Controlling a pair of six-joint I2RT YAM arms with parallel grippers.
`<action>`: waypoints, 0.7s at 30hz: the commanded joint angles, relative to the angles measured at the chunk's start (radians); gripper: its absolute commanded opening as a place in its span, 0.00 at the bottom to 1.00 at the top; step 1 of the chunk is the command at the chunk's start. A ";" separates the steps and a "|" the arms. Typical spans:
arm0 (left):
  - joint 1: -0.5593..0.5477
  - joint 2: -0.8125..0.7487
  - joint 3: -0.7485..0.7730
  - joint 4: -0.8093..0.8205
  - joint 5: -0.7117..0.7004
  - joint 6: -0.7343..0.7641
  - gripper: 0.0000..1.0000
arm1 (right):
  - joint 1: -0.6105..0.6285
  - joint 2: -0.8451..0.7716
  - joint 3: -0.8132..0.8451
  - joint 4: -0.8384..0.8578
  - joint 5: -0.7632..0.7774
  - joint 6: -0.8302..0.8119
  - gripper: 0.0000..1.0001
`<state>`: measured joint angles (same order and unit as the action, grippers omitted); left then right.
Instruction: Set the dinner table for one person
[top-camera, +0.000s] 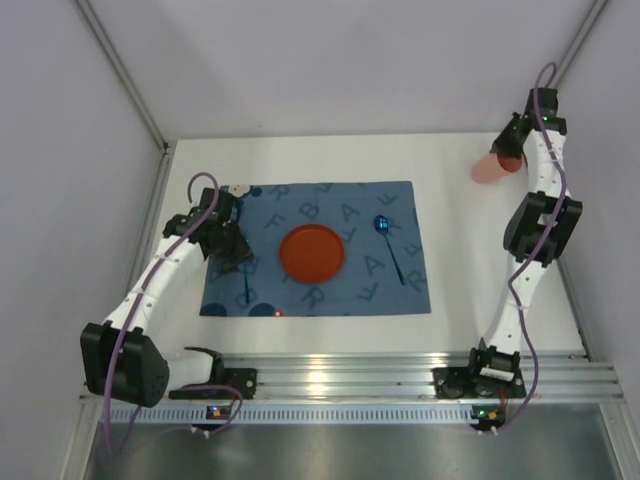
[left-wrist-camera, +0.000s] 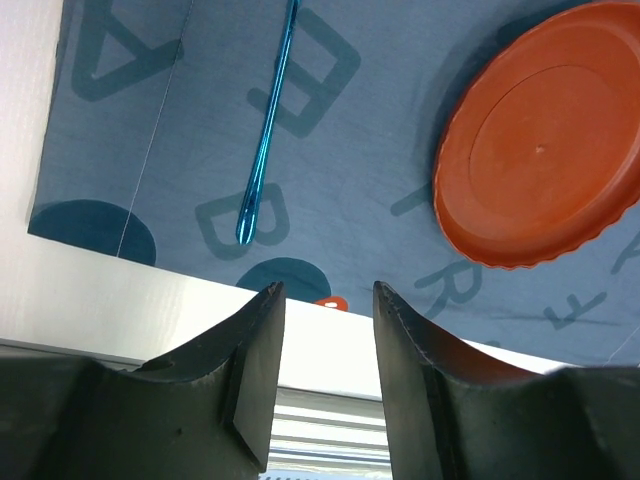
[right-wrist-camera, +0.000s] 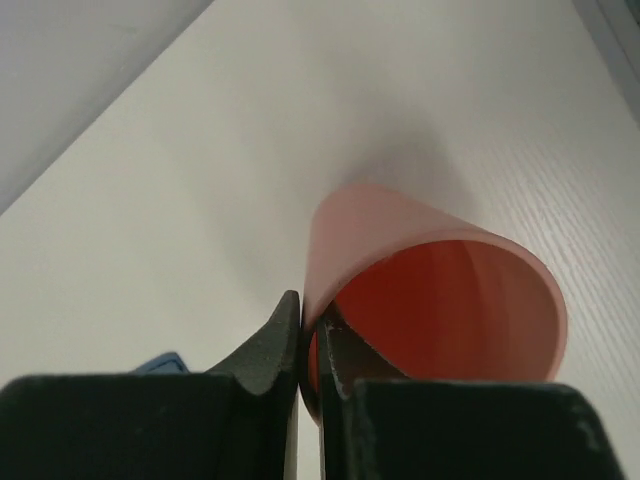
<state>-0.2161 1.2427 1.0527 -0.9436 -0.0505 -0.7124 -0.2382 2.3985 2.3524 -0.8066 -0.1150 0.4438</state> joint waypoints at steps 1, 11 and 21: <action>0.001 0.012 0.032 0.023 -0.011 0.017 0.46 | 0.025 -0.004 -0.041 -0.144 0.078 -0.060 0.00; 0.001 -0.006 0.024 0.048 0.037 0.068 0.45 | 0.212 -0.239 -0.116 -0.238 0.100 -0.053 0.00; 0.001 -0.098 -0.037 0.080 0.098 0.091 0.45 | 0.546 -0.247 -0.212 -0.221 0.195 -0.014 0.00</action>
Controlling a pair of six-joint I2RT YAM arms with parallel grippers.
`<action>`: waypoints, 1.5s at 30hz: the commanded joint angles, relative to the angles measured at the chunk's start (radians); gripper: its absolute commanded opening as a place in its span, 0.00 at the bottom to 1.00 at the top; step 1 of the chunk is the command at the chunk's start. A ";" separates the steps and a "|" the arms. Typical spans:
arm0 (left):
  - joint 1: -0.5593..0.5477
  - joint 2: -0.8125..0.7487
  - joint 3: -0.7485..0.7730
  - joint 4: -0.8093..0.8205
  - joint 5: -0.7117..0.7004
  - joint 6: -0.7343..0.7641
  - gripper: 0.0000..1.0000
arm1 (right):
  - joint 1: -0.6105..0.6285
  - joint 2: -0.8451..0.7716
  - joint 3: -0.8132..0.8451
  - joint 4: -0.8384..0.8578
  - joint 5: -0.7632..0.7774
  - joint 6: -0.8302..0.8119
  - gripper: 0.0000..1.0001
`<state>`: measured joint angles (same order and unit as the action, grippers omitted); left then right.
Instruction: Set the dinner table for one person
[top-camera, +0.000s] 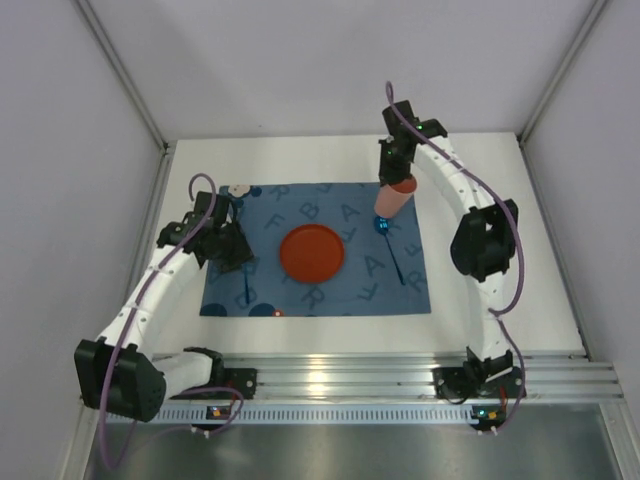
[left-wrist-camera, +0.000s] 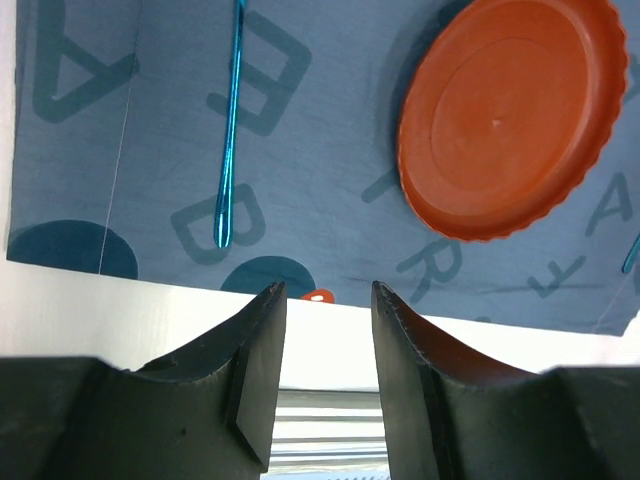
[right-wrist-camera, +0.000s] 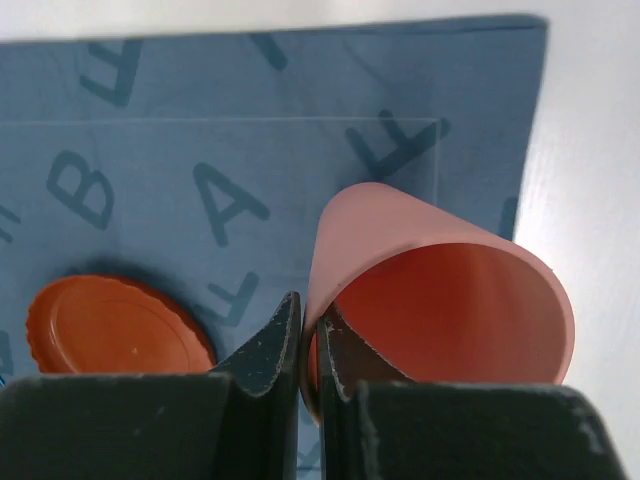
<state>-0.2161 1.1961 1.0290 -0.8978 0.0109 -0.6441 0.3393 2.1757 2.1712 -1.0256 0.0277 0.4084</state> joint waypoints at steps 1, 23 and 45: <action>0.001 -0.058 -0.014 0.025 0.038 0.026 0.45 | -0.025 -0.011 -0.028 0.011 0.063 0.024 0.00; 0.001 -0.130 0.005 -0.049 0.003 0.061 0.45 | 0.098 0.119 0.104 0.006 0.115 0.017 0.29; 0.001 -0.150 -0.003 -0.020 0.018 0.075 0.46 | 0.132 -0.240 0.211 -0.099 0.201 -0.085 1.00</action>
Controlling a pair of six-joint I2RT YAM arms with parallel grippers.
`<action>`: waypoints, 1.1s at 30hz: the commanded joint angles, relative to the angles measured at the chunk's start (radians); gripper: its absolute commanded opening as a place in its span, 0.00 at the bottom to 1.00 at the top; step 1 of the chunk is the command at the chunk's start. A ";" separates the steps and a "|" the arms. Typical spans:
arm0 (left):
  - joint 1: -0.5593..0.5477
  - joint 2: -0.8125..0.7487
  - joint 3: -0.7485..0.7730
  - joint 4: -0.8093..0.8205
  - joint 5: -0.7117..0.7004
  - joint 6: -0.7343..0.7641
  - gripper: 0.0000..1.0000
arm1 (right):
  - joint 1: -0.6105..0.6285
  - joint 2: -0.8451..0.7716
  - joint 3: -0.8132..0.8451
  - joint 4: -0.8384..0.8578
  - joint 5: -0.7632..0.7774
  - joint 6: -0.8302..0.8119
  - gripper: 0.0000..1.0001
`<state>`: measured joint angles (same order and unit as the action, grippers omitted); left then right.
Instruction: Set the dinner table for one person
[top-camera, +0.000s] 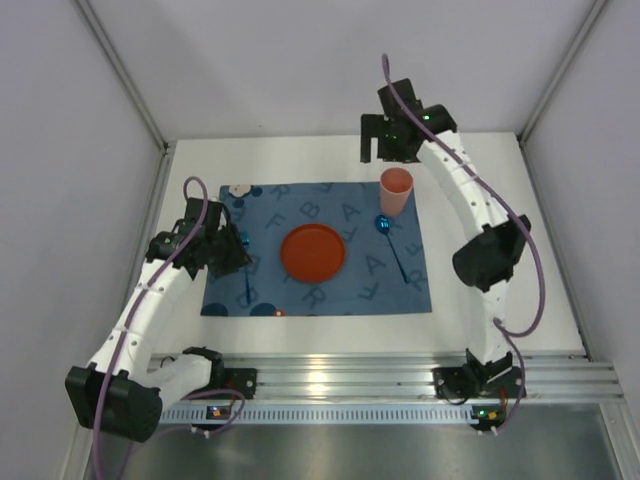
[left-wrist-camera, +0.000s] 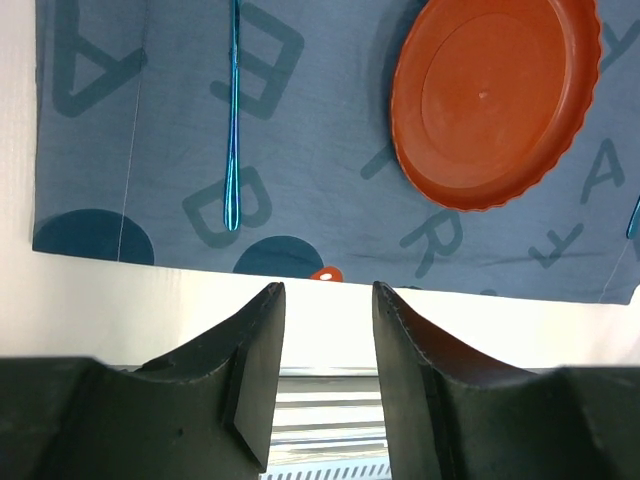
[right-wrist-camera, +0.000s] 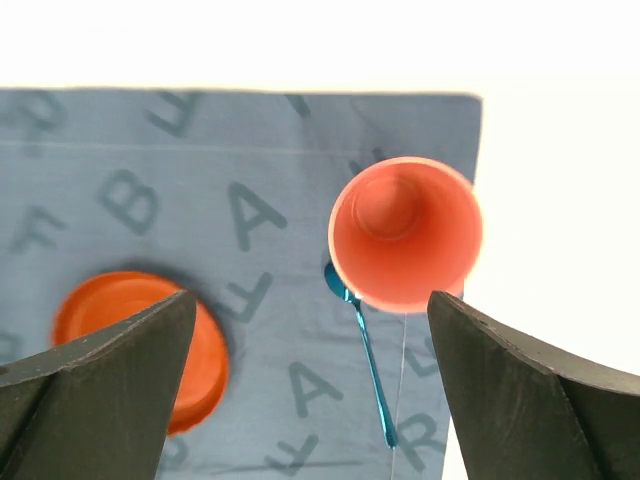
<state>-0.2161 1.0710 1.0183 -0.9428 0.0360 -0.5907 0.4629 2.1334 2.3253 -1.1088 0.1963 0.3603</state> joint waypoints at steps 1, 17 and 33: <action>0.003 -0.029 0.017 0.025 -0.011 0.025 0.46 | 0.013 -0.232 0.043 -0.005 0.002 -0.044 1.00; -0.063 -0.174 -0.057 -0.024 -0.062 0.029 0.98 | 0.292 -1.538 -1.599 0.514 -0.227 0.477 1.00; -0.091 -0.232 -0.093 0.278 -0.173 0.053 0.99 | 0.309 -1.479 -1.479 0.403 -0.100 0.491 1.00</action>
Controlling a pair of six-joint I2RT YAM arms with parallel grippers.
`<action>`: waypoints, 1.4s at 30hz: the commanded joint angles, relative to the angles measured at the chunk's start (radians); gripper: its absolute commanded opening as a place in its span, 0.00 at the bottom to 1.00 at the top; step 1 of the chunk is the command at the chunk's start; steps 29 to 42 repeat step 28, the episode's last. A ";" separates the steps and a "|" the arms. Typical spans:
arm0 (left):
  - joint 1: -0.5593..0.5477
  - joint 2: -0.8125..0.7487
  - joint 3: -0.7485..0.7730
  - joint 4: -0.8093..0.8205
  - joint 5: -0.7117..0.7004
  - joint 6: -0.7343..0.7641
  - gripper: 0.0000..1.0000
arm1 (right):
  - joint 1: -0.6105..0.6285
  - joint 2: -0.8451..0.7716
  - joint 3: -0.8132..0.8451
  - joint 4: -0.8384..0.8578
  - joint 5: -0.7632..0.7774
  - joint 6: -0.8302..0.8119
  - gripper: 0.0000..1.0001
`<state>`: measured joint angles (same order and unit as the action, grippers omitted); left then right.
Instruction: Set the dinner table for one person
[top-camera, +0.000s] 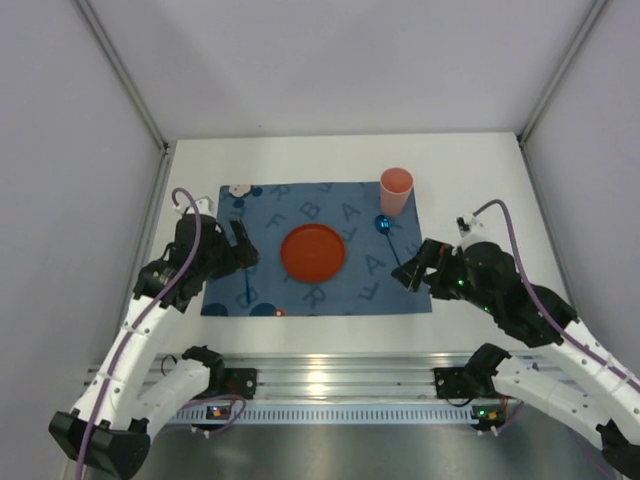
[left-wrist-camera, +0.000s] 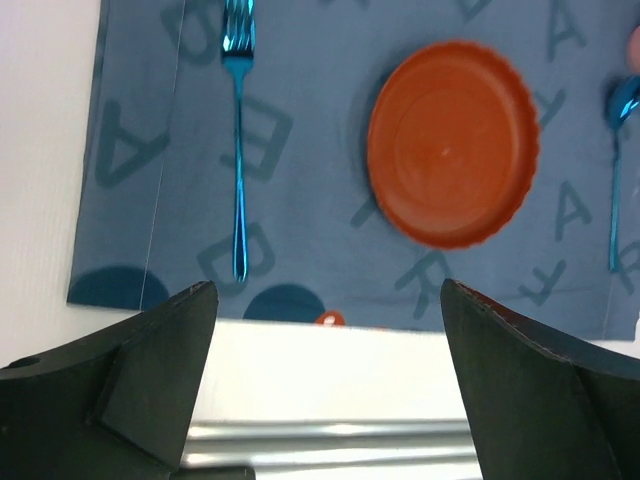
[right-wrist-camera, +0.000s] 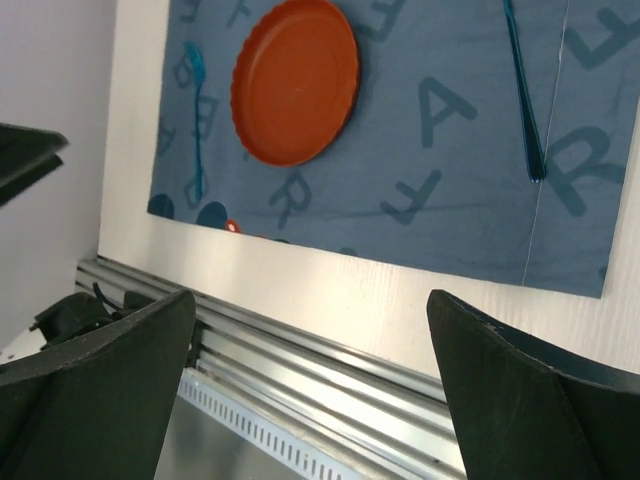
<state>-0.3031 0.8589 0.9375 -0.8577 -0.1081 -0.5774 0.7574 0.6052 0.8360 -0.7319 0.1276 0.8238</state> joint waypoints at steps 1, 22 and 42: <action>-0.004 -0.023 -0.028 0.239 -0.031 0.074 0.99 | 0.014 0.050 0.009 0.032 -0.057 0.026 1.00; 0.050 0.337 -0.661 1.635 -0.365 0.517 0.99 | 0.014 -0.199 0.054 -0.047 -0.024 -0.146 1.00; 0.099 0.600 -0.606 1.848 -0.268 0.626 0.99 | 0.014 -0.076 0.173 -0.135 0.081 -0.225 1.00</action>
